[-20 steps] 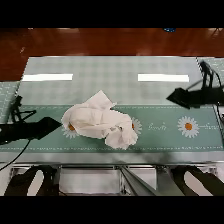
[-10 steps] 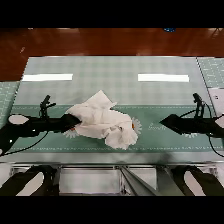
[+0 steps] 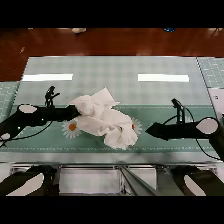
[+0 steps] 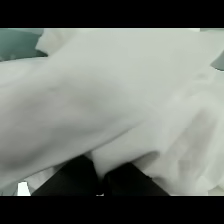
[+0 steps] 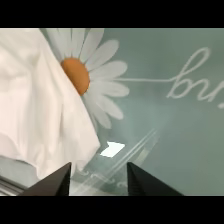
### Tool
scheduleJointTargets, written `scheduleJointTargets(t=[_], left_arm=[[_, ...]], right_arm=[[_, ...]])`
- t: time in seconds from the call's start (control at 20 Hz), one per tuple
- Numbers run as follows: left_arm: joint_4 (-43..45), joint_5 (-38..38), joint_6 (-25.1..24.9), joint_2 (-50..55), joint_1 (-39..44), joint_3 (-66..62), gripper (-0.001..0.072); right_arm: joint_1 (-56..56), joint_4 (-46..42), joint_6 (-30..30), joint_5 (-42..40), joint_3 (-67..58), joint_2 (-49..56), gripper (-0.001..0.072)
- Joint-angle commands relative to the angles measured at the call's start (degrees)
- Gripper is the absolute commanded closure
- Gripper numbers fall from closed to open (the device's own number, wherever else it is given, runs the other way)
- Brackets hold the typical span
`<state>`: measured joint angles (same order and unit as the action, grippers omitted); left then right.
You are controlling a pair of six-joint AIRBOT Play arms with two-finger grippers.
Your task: Fold the shirts.
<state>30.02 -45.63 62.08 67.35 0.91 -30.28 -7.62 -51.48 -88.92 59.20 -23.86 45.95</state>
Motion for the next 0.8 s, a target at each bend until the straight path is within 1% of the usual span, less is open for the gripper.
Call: scheduleJointTargets(t=[0.0, 0.2, 0.3, 0.4, 0.45, 0.5, 0.55, 0.65, 0.75], left_arm=[[-0.04, -2.05, -1.33, 0.63, 0.2, -1.44, 0.0687], [-0.04, -4.09, -1.4, 0.63, 0.2, -1.44, 0.0687], [-0.04, -4.61, -1.4, 0.63, 0.2, -1.42, 0.0687], [-0.04, -4.59, -1.38, 0.63, 0.2, -1.38, 0.0687], [-0.04, -4.61, -1.38, 0.63, 0.2, -1.38, 0.0687], [-0.04, -4.7, -1.36, 0.63, 0.2, -1.38, 0.0687], [-0.04, -5.03, -1.36, 0.63, 0.17, -1.46, 0.0687], [-0.04, -8.07, -1.38, 0.37, -1.11, -3.45, 0.0687], [-0.07, -13.64, -1.38, -1.01, -4.55, -9.03, 0.0687]], right_arm=[[-8.33, 1.97, -2.49, -2.58, 0.07, 4.04, 0.0307], [-17.9, 7.02, -2.34, -8.46, 0.07, 12.13, 0.0306], [-20.94, 10.51, -1.79, -13.44, 0.02, 14.91, 0.0307], [-22.45, 15.54, 0.22, -18.64, -0.35, 17.64, 0.0309], [-22.6, 17.7, 1.18, -20.11, -0.98, 19.26, 0.0335], [-22.6, 18.97, 2.71, -20.52, -1.99, 20.72, 0.0479], [-22.6, 19.32, 4.5, -20.59, -3.54, 21.84, 0.0686], [-20.72, 17.03, 7.61, -17.27, -8.68, 21.53, 0.0689], [-15.54, 9.42, 6.54, -11.32, -17.2, 19.06, 0.0689]])
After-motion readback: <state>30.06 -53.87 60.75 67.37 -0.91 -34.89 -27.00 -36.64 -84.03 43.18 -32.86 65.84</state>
